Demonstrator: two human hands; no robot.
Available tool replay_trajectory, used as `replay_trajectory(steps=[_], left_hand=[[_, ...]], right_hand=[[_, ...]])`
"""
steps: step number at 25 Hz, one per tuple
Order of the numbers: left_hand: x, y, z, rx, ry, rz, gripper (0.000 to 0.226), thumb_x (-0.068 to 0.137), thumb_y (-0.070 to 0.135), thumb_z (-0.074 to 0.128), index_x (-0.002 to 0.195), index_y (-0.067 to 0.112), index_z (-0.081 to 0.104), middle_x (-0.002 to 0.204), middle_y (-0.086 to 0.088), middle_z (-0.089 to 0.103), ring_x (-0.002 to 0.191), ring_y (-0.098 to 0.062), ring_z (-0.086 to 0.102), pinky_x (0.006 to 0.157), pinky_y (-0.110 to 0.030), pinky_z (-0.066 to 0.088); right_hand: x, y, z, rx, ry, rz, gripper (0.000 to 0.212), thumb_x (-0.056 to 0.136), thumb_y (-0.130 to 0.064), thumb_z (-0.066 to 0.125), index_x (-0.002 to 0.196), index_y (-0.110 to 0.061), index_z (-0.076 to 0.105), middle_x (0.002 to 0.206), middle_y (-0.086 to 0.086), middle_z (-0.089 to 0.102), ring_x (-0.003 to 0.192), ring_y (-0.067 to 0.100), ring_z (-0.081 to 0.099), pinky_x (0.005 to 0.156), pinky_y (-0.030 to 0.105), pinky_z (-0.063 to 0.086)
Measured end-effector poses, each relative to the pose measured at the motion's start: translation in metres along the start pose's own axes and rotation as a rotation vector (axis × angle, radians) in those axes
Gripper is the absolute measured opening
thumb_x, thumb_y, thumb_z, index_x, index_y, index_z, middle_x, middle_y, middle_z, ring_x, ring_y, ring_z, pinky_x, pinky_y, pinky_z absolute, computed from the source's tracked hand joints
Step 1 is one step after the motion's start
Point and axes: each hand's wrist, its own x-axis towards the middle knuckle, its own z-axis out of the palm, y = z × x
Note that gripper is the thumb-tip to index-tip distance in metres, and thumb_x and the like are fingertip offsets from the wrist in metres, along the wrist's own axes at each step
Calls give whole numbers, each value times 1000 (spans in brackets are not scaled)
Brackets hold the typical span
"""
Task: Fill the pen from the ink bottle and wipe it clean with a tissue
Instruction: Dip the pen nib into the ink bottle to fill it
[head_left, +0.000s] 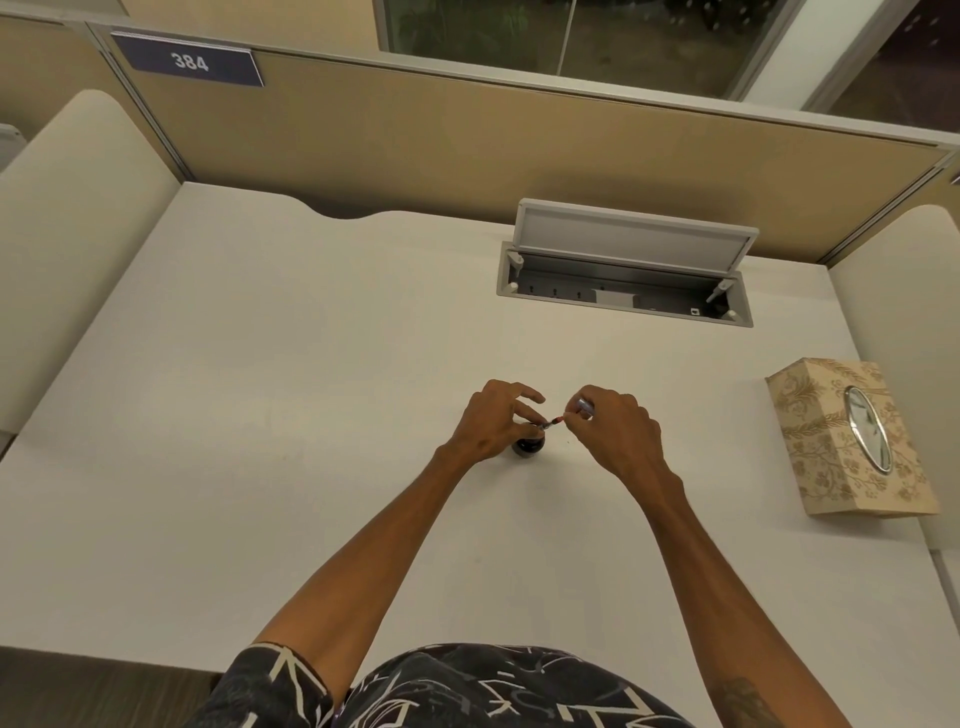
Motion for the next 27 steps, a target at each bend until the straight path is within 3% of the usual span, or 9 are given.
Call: replay_trajectory(steps=[4, 8, 12, 14, 17, 22, 24, 27], left_hand=[[-2, -1, 0, -28, -2, -4, 35, 82, 28, 79, 114, 18, 69, 95, 7, 80, 114, -7, 63, 96, -40, 46], [-1, 0, -1, -26, -5, -10, 34, 81, 28, 79, 113, 19, 71, 96, 8, 80, 115, -8, 62, 98, -44, 46], [-1, -1, -1, 5, 1, 13, 19, 81, 30, 79, 98, 21, 80, 114, 13, 74, 115, -10, 60, 95, -48, 46], [0, -2, -1, 27, -6, 19, 16, 82, 30, 79, 96, 23, 81, 119, 14, 72, 119, -12, 56, 95, -47, 46], [0, -2, 0, 47, -17, 20, 18, 83, 31, 78, 99, 24, 80, 119, 13, 72, 123, -14, 52, 95, -43, 44], [0, -2, -2, 65, -9, 36, 17, 84, 31, 77, 98, 23, 81, 120, 12, 71, 121, -14, 54, 95, -44, 46], [1, -2, -2, 62, -9, 35, 17, 83, 31, 77, 97, 22, 82, 120, 12, 71, 121, -13, 55, 95, -46, 47], [1, -1, -1, 76, -11, 41, 16, 84, 31, 77, 97, 23, 82, 122, 12, 70, 122, -15, 53, 97, -45, 45]], right_hand=[[1, -4, 2, -4, 24, 21, 27, 88, -44, 54, 81, -19, 63, 78, -3, 69, 73, 26, 62, 64, 33, 43], [0, -2, 1, -9, -14, -6, 12, 87, -37, 58, 90, -28, 65, 85, -6, 67, 79, 25, 62, 68, 32, 44], [0, -4, 0, 4, 2, 27, 25, 87, -44, 55, 81, -22, 64, 77, -4, 68, 75, 26, 62, 64, 32, 43], [-1, -3, -1, 24, -8, 24, 21, 86, -47, 56, 85, -27, 63, 78, -9, 66, 76, 23, 62, 65, 31, 43], [-1, -3, -1, 7, -5, 11, 16, 88, -39, 56, 86, -26, 65, 79, -3, 69, 76, 25, 64, 69, 34, 48], [-2, -5, 0, 0, 7, 28, 35, 91, -49, 50, 82, -17, 64, 78, 0, 71, 73, 27, 63, 68, 35, 48], [-2, -4, -3, 26, -5, 22, 31, 90, -53, 53, 87, -24, 63, 81, -6, 69, 76, 24, 63, 69, 34, 46], [-3, -3, -5, 28, -24, -10, 14, 89, -40, 56, 95, -30, 65, 88, -7, 70, 80, 23, 67, 74, 36, 51]])
